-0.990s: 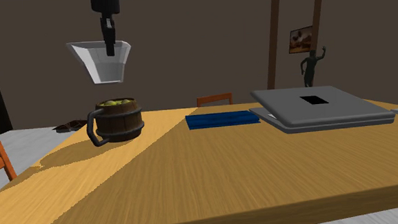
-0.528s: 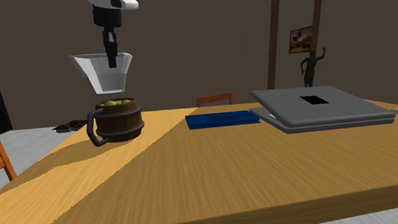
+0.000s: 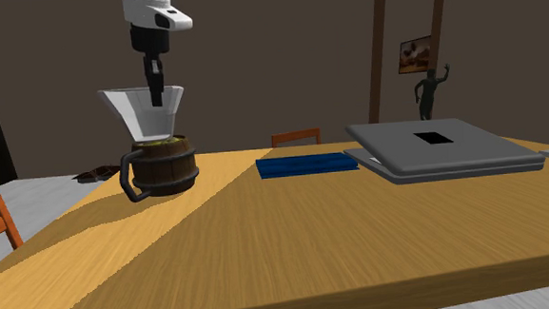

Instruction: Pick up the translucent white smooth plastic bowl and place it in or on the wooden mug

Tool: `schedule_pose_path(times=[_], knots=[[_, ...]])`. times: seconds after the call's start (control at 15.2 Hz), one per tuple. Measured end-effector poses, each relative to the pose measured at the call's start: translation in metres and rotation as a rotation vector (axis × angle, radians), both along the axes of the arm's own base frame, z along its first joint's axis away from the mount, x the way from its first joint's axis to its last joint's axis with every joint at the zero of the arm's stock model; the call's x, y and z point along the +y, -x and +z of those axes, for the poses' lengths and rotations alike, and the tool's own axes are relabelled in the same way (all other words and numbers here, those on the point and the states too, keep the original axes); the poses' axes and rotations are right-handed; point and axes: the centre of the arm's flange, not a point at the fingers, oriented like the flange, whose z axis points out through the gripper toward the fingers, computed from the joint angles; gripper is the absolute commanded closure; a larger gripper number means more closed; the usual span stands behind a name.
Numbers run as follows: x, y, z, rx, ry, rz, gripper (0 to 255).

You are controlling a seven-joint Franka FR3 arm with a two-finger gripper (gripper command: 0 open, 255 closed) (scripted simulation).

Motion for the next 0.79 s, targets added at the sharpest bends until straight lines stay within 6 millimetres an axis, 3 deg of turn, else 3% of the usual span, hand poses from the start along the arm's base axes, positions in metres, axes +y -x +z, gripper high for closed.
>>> schedule_pose_path(times=[0.2, 0.26, 0.66, 0.79], knots=[[0.0, 0.0, 0.0, 0.0, 0.0, 0.0, 255], [0.0, 0.0, -0.001, 0.0, 0.0, 0.0, 0], [0.0, 0.0, 0.0, -0.002, -0.001, 0.0, 0], [-0.005, 0.001, 0.014, -0.002, -0.002, -0.001, 0]])
